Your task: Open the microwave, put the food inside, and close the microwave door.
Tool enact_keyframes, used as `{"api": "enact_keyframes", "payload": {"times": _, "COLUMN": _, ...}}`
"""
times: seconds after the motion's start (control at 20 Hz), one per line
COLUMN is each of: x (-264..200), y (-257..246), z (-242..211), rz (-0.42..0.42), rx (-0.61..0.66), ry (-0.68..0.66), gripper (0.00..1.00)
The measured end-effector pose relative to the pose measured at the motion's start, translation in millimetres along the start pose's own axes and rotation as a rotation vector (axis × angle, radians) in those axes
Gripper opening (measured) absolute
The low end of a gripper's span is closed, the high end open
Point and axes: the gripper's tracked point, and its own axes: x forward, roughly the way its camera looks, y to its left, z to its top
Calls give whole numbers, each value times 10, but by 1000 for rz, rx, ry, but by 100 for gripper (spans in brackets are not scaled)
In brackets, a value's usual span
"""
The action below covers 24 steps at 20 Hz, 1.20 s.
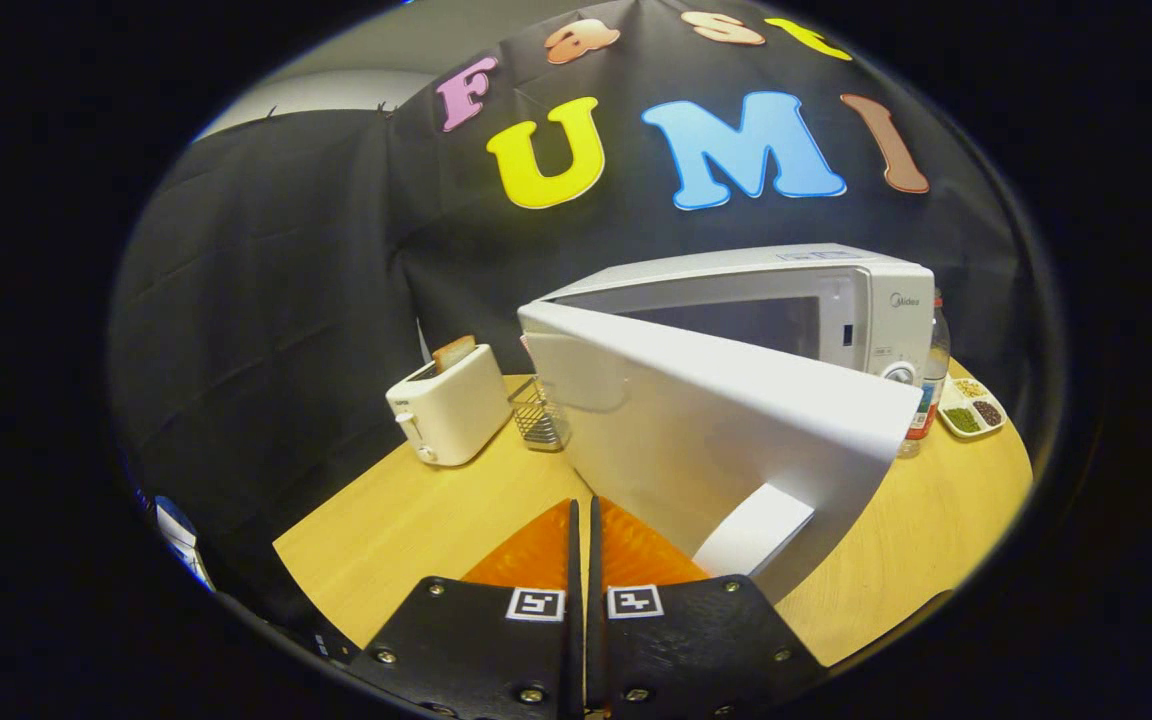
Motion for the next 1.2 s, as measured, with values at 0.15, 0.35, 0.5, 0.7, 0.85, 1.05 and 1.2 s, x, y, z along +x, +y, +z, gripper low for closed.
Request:
{"api": "enact_keyframes", "payload": {"times": 0.15, "x": 75, "y": -280, "z": 118, "rz": -48, "rx": 7, "ry": -16, "gripper": 1}}
{"api": "enact_keyframes", "payload": {"times": 0.35, "x": 164, "y": -622, "z": 258, "rz": -105, "rx": -2, "ry": -32, "gripper": 2}}
{"api": "enact_keyframes", "payload": {"times": 0.5, "x": 245, "y": -846, "z": 305, "rz": -136, "rx": 8, "ry": -38, "gripper": 1}}
{"api": "enact_keyframes", "payload": {"times": 0.7, "x": 414, "y": -1093, "z": 435, "rz": -173, "rx": 19, "ry": -45, "gripper": 2}}
{"api": "enact_keyframes", "payload": {"times": 0.85, "x": 552, "y": -1252, "z": 510, "rz": -197, "rx": 35, "ry": -51, "gripper": 1}}
{"api": "enact_keyframes", "payload": {"times": 1.05, "x": 700, "y": -1450, "z": 599, "rz": -231, "rx": 58, "ry": -64, "gripper": 1}}
{"api": "enact_keyframes", "payload": {"times": 1.2, "x": 803, "y": -1578, "z": 678, "rz": -248, "rx": 91, "ry": -75, "gripper": 1}}
